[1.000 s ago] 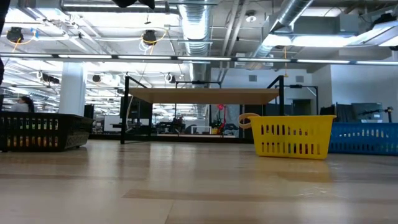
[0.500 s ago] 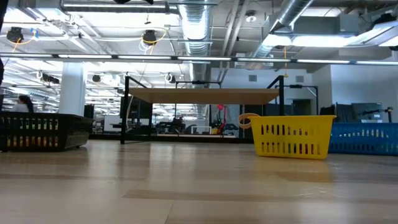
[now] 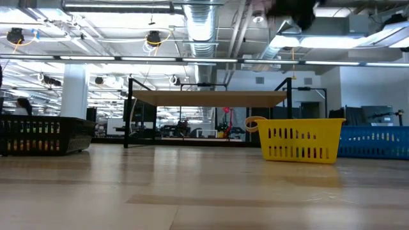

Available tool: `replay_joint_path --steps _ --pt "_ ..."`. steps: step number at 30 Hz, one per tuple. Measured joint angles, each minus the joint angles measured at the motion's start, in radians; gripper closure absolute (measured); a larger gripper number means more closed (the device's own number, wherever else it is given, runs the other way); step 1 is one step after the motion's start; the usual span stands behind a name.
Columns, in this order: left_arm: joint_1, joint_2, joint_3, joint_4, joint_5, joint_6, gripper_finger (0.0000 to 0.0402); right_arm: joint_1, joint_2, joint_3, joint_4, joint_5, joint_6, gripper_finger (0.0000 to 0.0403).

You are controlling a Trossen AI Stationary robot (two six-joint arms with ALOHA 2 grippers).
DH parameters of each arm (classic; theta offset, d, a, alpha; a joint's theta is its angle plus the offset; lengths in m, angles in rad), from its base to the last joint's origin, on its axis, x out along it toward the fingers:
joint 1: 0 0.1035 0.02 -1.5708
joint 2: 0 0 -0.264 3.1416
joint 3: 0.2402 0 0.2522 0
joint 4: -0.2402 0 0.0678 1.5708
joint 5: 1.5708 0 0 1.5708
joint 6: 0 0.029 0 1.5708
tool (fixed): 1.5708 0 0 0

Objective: Pick & Place Office Desk Supplies
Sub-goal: Put the red rubber band into the yellow bin, then put the black bin on the shelf

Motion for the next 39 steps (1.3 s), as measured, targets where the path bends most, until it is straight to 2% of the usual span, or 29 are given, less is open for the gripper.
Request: replay_joint_path --steps 2,5,7,10,14,18,24,27,31,35,37,39 --pt "-0.022 -0.084 0.0 -0.103 -0.114 0.027 0.0177 -0.019 0.019 -0.026 -0.056 -0.004 0.049 0.0401" --pt "-0.061 -0.204 0.0 -0.215 -0.29 0.05 0.0145 -0.059 0.083 -0.036 -0.183 -0.026 0.13 0.0401" --pt "-0.073 -0.262 0.003 -0.254 -0.336 0.047 0.0137 -0.099 0.144 -0.04 -0.287 -0.087 0.169 0.0401" --pt "-0.084 -0.316 0.002 -0.304 -0.347 0.018 0.0138 -0.139 0.229 -0.04 -0.341 -0.142 0.169 0.0389" --pt "-0.085 -0.326 0.002 -0.368 -0.416 -0.01 0.0154 -0.151 0.284 0.01 -0.346 -0.181 0.127 0.0332" --pt "-0.083 -0.299 0.002 -0.514 -0.556 -0.056 0.017 -0.135 0.266 0.093 -0.404 -0.191 0.102 0.0257" --pt "-0.074 -0.254 0.0 -0.973 -0.72 -0.312 0.0179 -0.081 0.165 0.208 -0.53 -0.189 0.102 0.0157" --pt "-0.073 -0.212 0.001 -1.061 -0.732 -0.45 0.0178 -0.07 0.114 0.209 -0.53 -0.185 0.094 0.013" --pt "-0.094 -0.152 0.001 -1.221 -0.719 -0.656 0.018 -0.077 0.048 0.211 -0.581 -0.164 0.133 0.0118" --pt "-0.101 -0.06 -0.001 -1.425 -0.584 -0.888 0.0184 -0.075 -0.016 0.211 -0.615 -0.121 0.149 0.0117" --pt "-0.113 -0.023 -0.018 -1.472 -0.504 -0.999 0.0185 -0.071 -0.04 0.211 -0.613 -0.104 0.15 0.0117" --pt "-0.124 0.001 -0.043 -1.465 -0.485 -1.141 0.0186 -0.071 -0.055 0.211 -0.628 -0.093 0.15 0.0117"
